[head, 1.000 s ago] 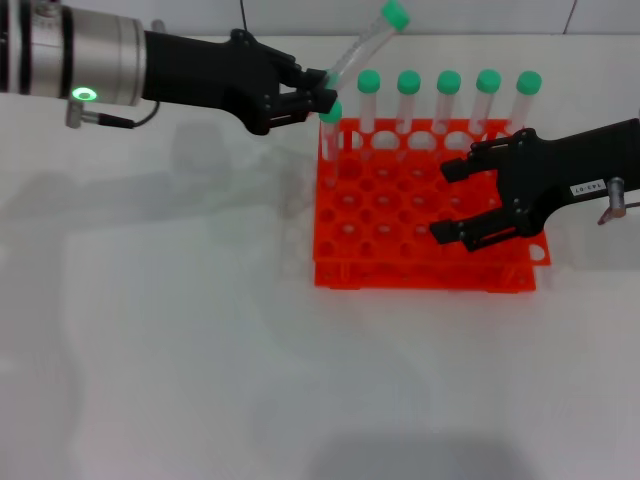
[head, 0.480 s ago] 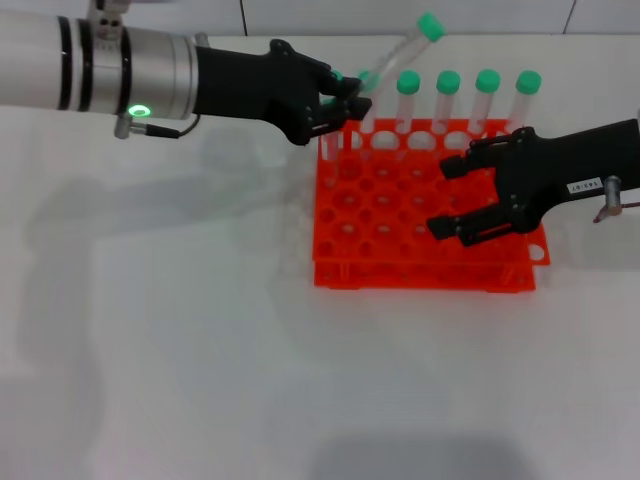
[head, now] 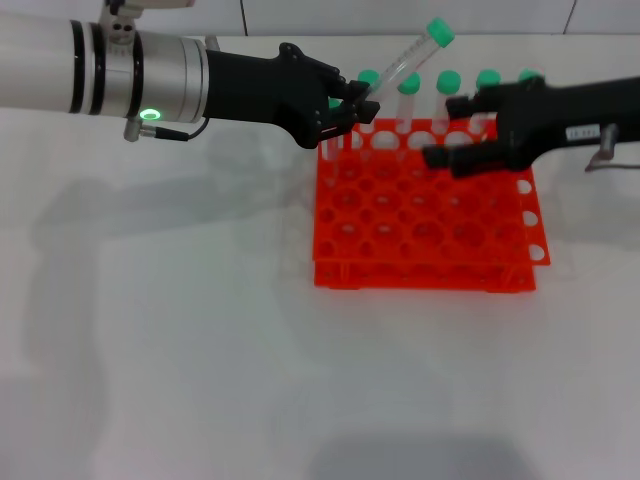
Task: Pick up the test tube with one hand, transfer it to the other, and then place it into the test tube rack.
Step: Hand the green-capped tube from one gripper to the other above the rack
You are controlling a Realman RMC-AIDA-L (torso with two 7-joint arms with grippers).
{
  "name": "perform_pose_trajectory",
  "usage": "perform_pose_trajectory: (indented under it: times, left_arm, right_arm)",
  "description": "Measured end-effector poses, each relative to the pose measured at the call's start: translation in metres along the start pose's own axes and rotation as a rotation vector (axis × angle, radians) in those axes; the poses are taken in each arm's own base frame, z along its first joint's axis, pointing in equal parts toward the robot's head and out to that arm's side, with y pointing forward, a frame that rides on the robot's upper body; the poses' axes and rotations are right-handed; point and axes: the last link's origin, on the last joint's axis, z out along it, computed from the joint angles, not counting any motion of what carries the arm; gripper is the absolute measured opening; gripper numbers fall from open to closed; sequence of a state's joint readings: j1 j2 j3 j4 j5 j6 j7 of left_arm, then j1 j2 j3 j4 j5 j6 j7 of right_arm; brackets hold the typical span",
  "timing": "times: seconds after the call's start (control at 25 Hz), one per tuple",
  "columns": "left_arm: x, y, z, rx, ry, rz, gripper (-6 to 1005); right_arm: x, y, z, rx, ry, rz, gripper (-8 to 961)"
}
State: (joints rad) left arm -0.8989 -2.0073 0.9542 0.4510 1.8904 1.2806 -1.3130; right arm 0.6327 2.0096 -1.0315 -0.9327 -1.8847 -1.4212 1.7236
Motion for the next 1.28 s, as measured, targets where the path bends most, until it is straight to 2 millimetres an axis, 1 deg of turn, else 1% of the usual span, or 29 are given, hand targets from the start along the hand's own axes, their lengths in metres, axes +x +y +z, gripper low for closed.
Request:
perform_pose_trajectory:
  times: [0.32,0.44,0.64,0.76,0.8,0.84,1.08,1.28]
  left_arm:
    - [-0.003,0.001,0.000,-0.001,0.000,-0.007,262]
    - [-0.003,0.002,0.000,-0.003,0.001,-0.007,265]
    - [0.000,0.001,0.000,-0.004,0.004,0.001,269]
    - [0.000,0.002,0.000,-0.005,0.005,0.003,272]
    - [0.000,0.001,0.000,-0.005,0.005,0.003,273]
    - [0.000,0.001,0.000,-0.005,0.005,0.003,274]
    - [0.001,0.002,0.000,-0.006,0.005,0.013,279]
    - [0.001,0.002,0.001,-0.008,0.006,0.019,284]
  right_arm:
    - [-0.008,-0.014,-0.020,0.062,-0.048,0.062,749]
    - [-0.010,-0.015,-0.024,0.068,-0.077,0.079,748]
    - [-0.004,-0.011,-0.016,0.048,-0.107,0.116,747]
    - [0.003,-0.005,-0.005,0.000,-0.197,0.176,746]
    - [0.003,-0.005,-0.005,0.000,-0.197,0.176,745]
    - [0.007,-0.004,-0.003,-0.011,-0.263,0.203,745]
    - [0.014,-0.006,-0.003,0.018,-0.413,0.237,743]
    - [0.021,-0.005,0.000,0.033,-0.472,0.265,741]
